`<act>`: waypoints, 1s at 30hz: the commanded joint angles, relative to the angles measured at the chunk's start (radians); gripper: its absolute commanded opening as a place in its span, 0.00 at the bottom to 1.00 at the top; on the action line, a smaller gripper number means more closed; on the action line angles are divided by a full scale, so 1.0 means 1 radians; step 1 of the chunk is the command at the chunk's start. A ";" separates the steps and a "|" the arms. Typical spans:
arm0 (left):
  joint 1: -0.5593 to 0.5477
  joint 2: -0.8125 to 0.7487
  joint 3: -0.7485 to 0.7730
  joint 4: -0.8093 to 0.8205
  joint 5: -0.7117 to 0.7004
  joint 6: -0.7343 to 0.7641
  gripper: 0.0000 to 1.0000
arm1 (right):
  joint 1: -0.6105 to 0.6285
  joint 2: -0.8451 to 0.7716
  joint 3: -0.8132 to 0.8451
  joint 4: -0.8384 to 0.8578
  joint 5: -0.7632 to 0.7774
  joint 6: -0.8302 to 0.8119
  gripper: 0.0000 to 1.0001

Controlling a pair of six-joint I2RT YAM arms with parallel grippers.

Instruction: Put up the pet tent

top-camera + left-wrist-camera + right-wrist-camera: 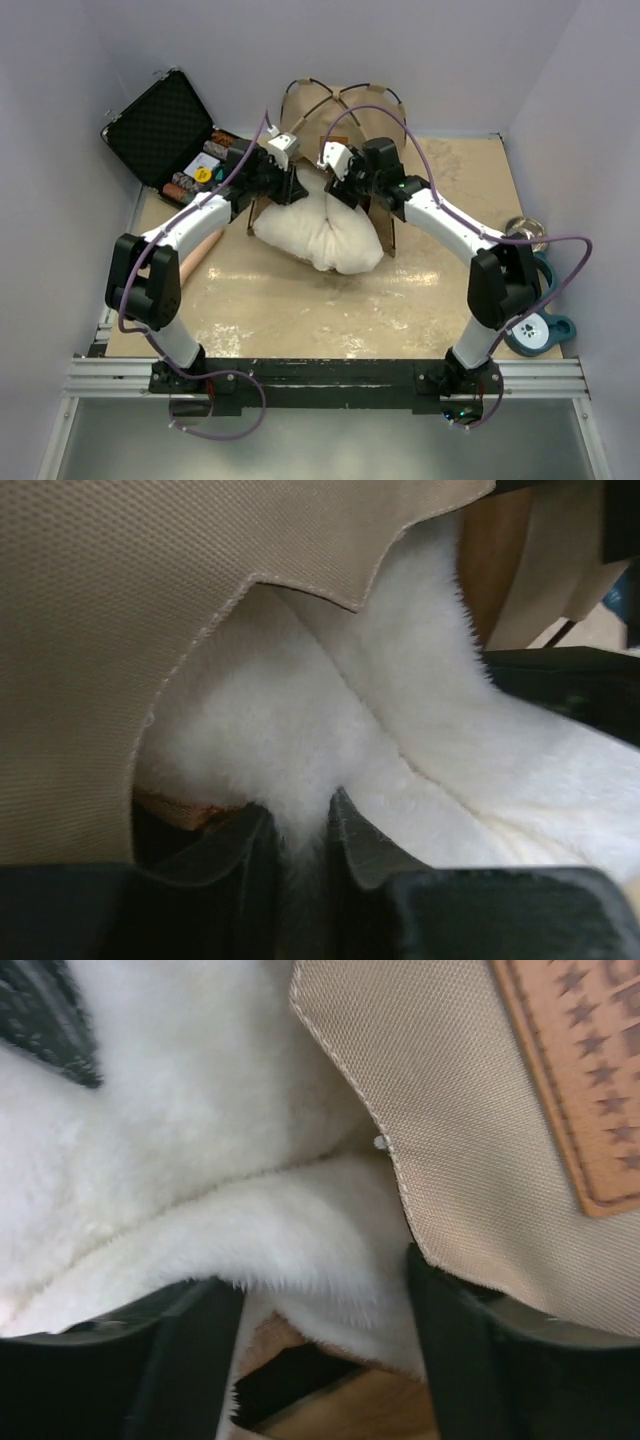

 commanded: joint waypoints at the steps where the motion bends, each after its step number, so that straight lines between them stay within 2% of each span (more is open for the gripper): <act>1: 0.024 -0.098 -0.003 0.016 -0.002 0.050 0.37 | 0.027 -0.144 0.036 -0.043 -0.117 -0.005 0.75; 6: 0.079 -0.206 -0.011 -0.099 0.072 0.093 0.60 | 0.027 -0.237 -0.023 -0.138 -0.180 -0.037 0.87; 10: 0.133 -0.267 -0.012 -0.170 0.113 0.099 0.73 | 0.025 -0.302 -0.036 -0.240 -0.187 -0.033 0.90; 13: 0.183 -0.336 -0.034 -0.212 0.182 0.132 0.84 | 0.024 -0.409 -0.082 -0.303 -0.193 -0.037 0.92; 17: 0.207 -0.411 -0.084 -0.330 0.156 0.194 0.87 | 0.025 -0.515 -0.177 -0.454 -0.169 -0.143 0.92; 20: 0.207 -0.471 -0.187 -0.384 0.173 0.199 0.87 | 0.025 -0.596 -0.303 -0.516 -0.141 -0.246 0.92; 25: 0.196 -0.542 -0.295 -0.354 0.156 0.166 0.85 | 0.043 -0.678 -0.466 -0.459 -0.078 -0.339 0.94; 30: 0.119 -0.539 -0.362 -0.323 0.032 0.182 0.84 | 0.100 -0.627 -0.540 -0.300 0.029 -0.265 0.95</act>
